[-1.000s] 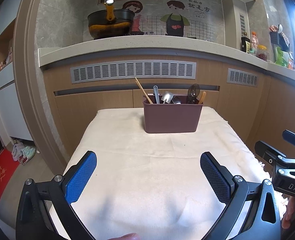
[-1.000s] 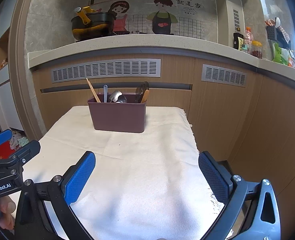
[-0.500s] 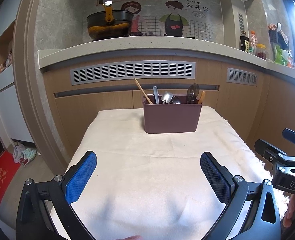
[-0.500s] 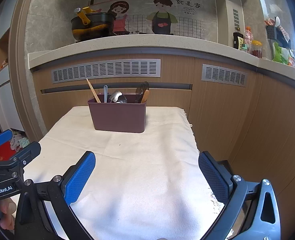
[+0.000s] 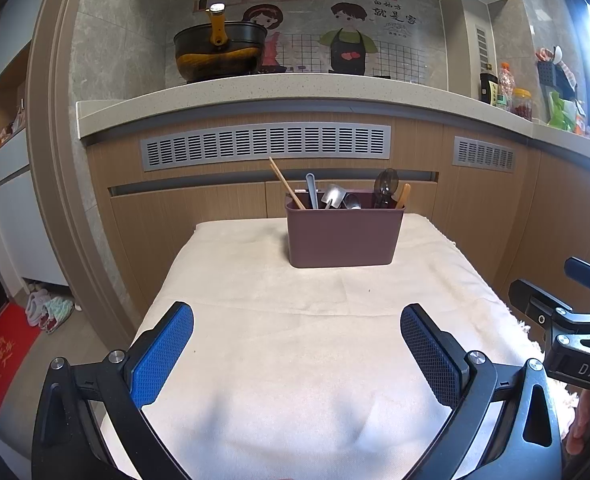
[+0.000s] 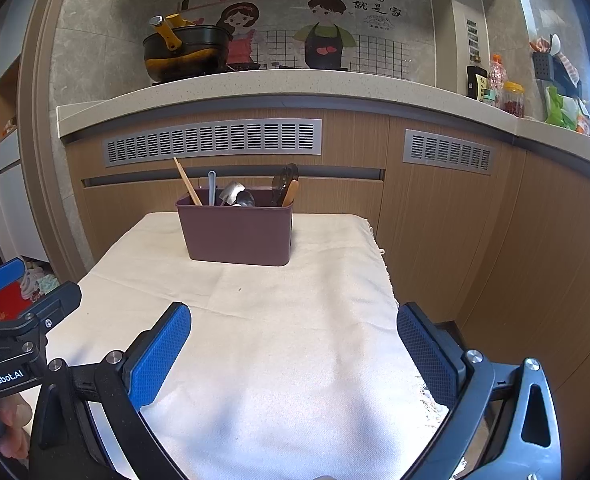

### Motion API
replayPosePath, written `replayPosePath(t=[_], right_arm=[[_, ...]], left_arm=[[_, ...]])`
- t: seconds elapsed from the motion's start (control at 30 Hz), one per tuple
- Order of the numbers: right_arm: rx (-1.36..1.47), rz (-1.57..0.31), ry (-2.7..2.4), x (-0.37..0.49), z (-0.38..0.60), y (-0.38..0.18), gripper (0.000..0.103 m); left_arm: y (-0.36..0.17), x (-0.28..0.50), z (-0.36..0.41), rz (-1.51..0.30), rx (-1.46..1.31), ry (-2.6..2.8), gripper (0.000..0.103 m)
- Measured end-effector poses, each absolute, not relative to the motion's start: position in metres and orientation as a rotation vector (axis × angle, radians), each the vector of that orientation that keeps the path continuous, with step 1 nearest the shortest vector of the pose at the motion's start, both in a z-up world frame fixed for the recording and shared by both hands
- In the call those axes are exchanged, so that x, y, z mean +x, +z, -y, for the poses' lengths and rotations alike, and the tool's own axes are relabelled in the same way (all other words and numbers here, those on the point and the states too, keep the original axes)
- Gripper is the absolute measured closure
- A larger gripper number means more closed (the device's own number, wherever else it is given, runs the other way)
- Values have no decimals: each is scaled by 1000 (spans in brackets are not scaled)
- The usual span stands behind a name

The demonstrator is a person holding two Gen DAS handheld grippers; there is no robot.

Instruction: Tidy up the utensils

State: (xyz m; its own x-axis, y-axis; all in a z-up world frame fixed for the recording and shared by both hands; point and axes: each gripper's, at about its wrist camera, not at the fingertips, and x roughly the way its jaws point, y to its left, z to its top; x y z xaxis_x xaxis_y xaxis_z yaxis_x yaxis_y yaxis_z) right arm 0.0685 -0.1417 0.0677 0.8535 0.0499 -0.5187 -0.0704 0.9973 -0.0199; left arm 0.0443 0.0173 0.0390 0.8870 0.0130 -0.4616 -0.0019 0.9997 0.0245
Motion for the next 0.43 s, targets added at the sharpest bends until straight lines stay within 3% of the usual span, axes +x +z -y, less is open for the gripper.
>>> replayPosePath(t=[0.43], right_arm=[[-43,-542,62,68,143,67,0]], left_arm=[[41,43,-15,-477,24,5,0]])
